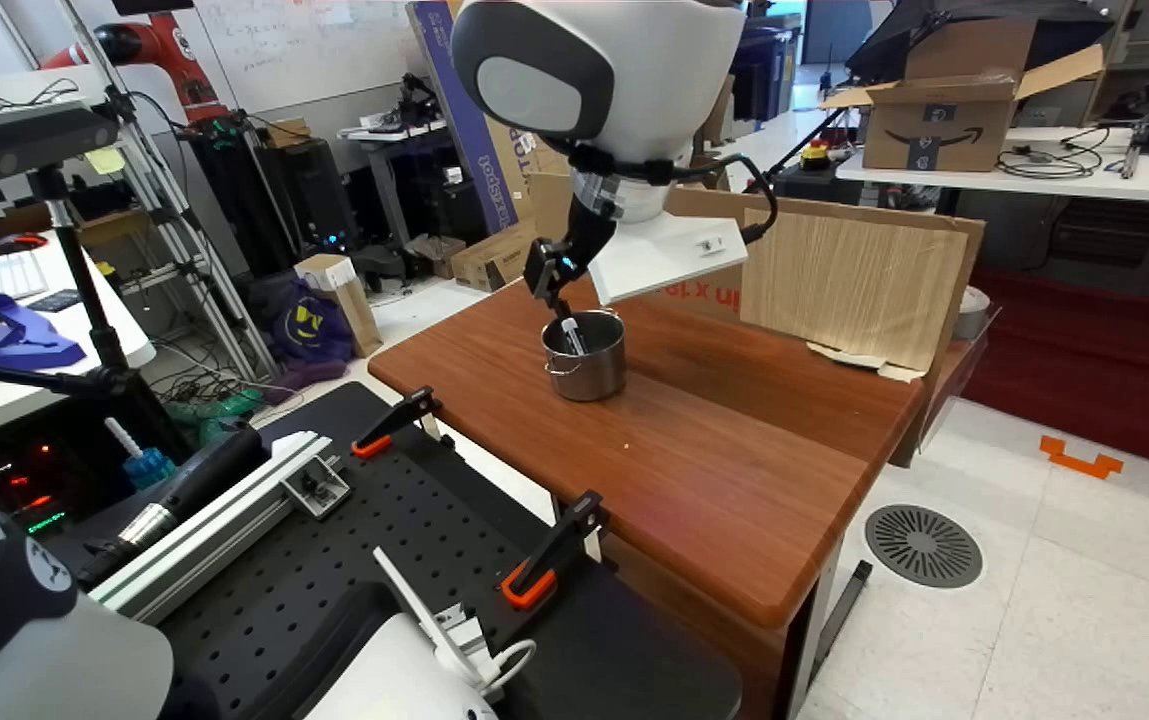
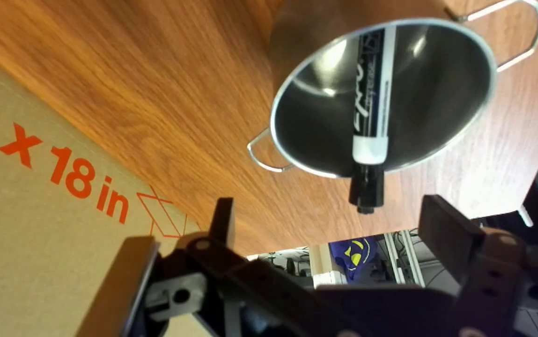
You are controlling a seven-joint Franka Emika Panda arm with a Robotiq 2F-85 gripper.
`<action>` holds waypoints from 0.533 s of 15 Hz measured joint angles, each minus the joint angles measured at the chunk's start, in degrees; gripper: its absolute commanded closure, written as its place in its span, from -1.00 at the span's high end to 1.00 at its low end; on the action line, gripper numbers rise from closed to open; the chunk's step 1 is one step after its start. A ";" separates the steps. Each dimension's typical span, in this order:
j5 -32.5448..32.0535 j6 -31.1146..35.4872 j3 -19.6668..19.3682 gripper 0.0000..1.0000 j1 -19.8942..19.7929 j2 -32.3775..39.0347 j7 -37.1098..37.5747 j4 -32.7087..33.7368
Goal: Place the black marker inside the silver pot
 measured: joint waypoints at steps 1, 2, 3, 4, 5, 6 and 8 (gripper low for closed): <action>-0.01 0.00 0.00 1.00 0.31 -1.21 0.54 -0.47; -0.01 0.19 0.01 1.00 0.78 -2.68 1.41 -1.11; -0.05 0.65 0.01 1.00 1.24 -4.06 2.44 -1.78; -0.47 1.62 -0.01 1.00 1.75 -5.35 3.94 -2.50; -0.92 2.56 -0.02 1.00 2.19 -6.34 5.26 -3.23; -1.20 3.07 -0.02 1.00 2.42 -6.85 5.88 -3.75; -1.28 3.38 -0.09 1.00 2.46 -6.93 6.05 -4.13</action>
